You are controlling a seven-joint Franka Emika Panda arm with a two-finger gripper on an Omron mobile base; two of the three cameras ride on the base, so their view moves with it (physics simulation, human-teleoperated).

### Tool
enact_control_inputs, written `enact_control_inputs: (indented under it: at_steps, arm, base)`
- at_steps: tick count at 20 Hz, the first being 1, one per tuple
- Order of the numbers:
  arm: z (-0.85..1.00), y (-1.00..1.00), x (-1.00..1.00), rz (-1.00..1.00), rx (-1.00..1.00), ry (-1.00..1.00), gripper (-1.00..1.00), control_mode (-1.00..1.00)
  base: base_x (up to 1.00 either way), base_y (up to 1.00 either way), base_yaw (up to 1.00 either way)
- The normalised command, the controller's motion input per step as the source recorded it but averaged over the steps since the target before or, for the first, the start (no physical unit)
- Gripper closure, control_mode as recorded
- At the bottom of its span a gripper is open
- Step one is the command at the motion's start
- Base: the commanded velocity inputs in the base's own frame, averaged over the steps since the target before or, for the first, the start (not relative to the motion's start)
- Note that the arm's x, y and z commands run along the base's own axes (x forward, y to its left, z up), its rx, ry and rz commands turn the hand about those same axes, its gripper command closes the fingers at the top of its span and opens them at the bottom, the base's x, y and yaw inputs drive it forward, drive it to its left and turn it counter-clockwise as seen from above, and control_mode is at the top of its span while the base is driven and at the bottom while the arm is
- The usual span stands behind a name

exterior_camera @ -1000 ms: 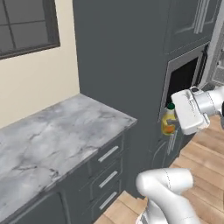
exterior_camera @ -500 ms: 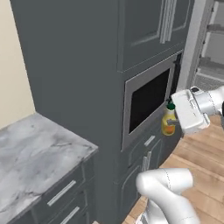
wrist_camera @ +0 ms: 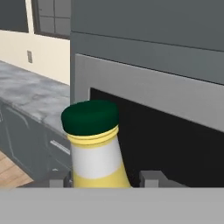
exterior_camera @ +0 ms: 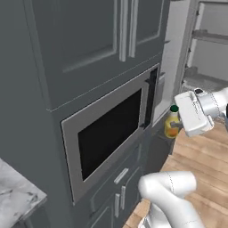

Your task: Place the condiment bottle and mustard from the counter to the top shelf of the fridge. If the existing items in the fridge are on the top shelf, move them to other shelves.

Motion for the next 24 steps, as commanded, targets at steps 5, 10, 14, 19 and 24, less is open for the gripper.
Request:
enact_control_inputs:
  at_steps: [5, 10, 14, 19, 24]
  arm:
    - [0.00, 0.00, 0.00, 0.00, 0.00, 0.00, 1.00, 1.00]
    - [0.00, 0.00, 0.00, 0.00, 0.00, 0.00, 1.00, 1.00]
    - [0.00, 0.00, 0.00, 0.00, 0.00, 0.00, 1.00, 1.00]
    - [0.00, 0.00, 0.00, 0.00, 0.00, 0.00, 1.00, 1.00]
    - [0.00, 0.00, 0.00, 0.00, 0.00, 0.00, 1.00, 1.00]
  base:
    - [1.00, -1.00, 0.01]
    - [1.00, -0.99, 0.10]
    - [0.73, -0.75, 0.35]
    - [0.53, -0.56, 0.48]
    - [0.71, -0.44, 0.36]
